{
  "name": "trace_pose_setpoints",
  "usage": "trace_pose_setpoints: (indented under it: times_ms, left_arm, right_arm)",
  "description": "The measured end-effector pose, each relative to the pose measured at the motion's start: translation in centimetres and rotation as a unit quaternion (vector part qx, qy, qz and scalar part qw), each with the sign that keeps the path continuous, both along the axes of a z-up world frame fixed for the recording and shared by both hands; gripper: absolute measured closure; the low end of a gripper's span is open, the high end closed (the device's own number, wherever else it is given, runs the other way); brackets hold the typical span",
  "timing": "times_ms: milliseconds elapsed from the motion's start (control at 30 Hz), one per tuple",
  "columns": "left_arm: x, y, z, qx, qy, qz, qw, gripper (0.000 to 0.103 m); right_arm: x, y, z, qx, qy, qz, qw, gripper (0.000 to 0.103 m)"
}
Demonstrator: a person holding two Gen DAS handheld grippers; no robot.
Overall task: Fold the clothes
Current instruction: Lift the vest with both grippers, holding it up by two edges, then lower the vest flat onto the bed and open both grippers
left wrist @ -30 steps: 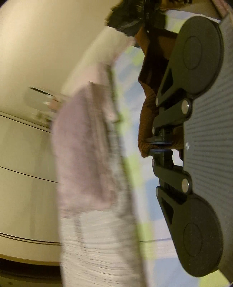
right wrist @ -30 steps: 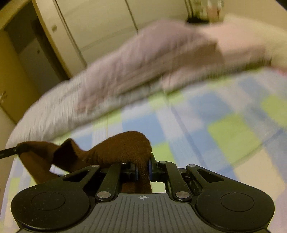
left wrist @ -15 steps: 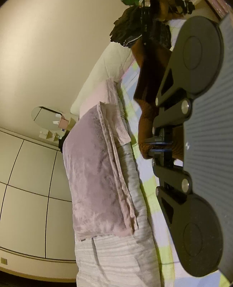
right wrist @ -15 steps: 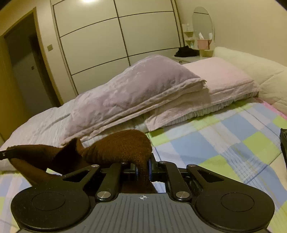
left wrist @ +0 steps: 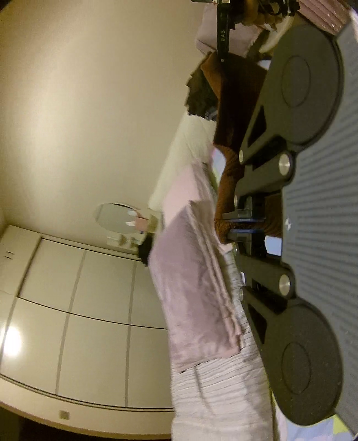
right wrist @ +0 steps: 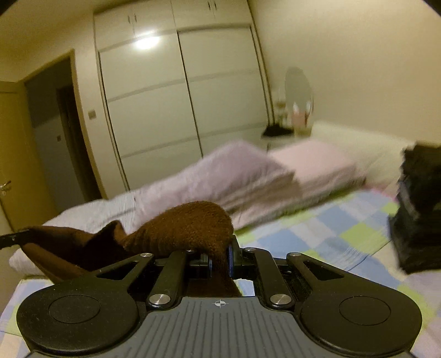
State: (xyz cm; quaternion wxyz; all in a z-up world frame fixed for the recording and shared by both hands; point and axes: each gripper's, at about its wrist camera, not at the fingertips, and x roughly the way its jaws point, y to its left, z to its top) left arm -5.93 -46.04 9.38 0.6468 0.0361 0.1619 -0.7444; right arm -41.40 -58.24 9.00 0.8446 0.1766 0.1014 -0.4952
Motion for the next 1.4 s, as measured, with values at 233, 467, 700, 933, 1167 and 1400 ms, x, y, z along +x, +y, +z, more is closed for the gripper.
trace_pose_setpoints:
  times_ms: [233,467,700,933,1167,1400]
  left_arm:
    - [-0.1,2.4,5.9,-0.018,-0.007,0.035,0.9992,0.101]
    - [1.7,-8.4,-1.4,0.06,0.007,0.078,0.9952,0.097]
    - [2.4,-10.2,-14.6,0.211,0.026,0.143,0.9665,0.072]
    - [-0.1,-2.2,-25.4,0.365,0.064,0.145,0.9174,0.07]
    - [-5.4,5.2,-32.2,0.457,0.122,0.078,0.8778,0.066]
    - [-6.6,5.6,-35.4,0.457,0.153,0.062,0.8741,0.07]
  right_arm:
    - [-1.4,2.6,7.3,-0.045,-0.014,0.0,0.999,0.094]
    - [3.2,-8.9,3.7,-0.02,0.013,0.067,0.997,0.094]
    - [8.6,-19.7,-10.6,0.097,0.077,0.105,0.987,0.039]
    - [2.4,-15.2,-21.6,0.241,0.115,0.097,0.959,0.039]
    - [-5.9,-5.7,-27.4,0.373,0.128,0.052,0.917,0.039]
    - [-8.2,-1.3,-30.2,0.43,0.038,0.033,0.902,0.039]
